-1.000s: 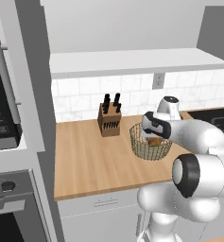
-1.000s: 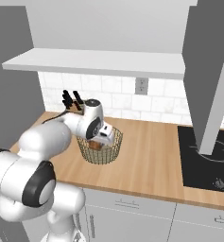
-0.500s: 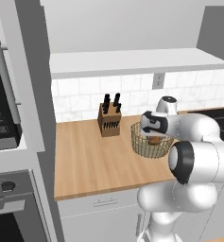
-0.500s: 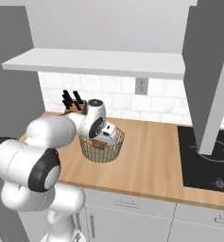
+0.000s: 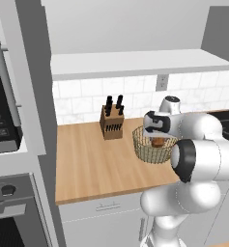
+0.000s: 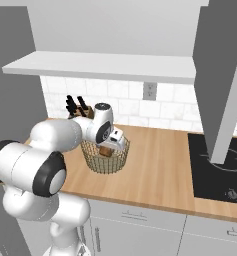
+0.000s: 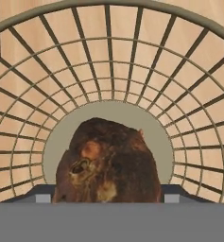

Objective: Open the cabinet, pick up the bread from the cabinet and place it in the basket. Then move the basket to the dining counter.

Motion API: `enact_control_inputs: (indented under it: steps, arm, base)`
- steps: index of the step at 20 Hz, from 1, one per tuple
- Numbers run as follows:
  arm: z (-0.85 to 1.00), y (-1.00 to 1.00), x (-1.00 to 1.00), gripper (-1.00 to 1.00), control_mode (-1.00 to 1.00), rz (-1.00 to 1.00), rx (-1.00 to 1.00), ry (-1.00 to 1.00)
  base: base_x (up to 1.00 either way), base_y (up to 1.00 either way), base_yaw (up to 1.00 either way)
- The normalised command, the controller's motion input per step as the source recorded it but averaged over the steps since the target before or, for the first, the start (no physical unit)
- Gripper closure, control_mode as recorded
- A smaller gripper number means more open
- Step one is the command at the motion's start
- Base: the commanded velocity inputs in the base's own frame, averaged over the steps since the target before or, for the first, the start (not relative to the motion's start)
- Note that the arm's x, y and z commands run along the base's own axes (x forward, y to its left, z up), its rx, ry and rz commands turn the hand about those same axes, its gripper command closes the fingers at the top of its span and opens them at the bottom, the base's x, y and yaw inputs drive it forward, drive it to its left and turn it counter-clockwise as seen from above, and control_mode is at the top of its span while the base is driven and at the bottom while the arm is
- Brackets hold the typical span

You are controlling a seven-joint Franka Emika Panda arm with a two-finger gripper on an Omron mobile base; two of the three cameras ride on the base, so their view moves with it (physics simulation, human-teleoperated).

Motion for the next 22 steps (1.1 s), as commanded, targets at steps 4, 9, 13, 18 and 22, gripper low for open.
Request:
enact_control_inputs:
  steps: [4, 9, 13, 18, 22]
  arm:
    - [0.0, 0.0, 0.0, -1.0, -1.0, 0.0, 0.0, 0.0]
    - [0.08, 0.0, -0.02, -1.0, -1.0, -0.01, 0.0, -0.01]
    - [0.47, -0.03, -0.23, -1.0, -1.0, -0.07, 0.0, -0.08]
    - [0.45, -0.21, -0.23, -1.0, -1.0, -0.11, 0.0, -0.06]
    - [0.0, -0.57, -0.15, -1.0, -1.0, -0.11, 0.0, -0.01]
  base:
    - [0.0, 0.0, 0.0]
    - [0.0, 0.0, 0.0]
    - [0.0, 0.0, 0.0]
    - [0.0, 0.0, 0.0]
    - [0.0, 0.0, 0.0]
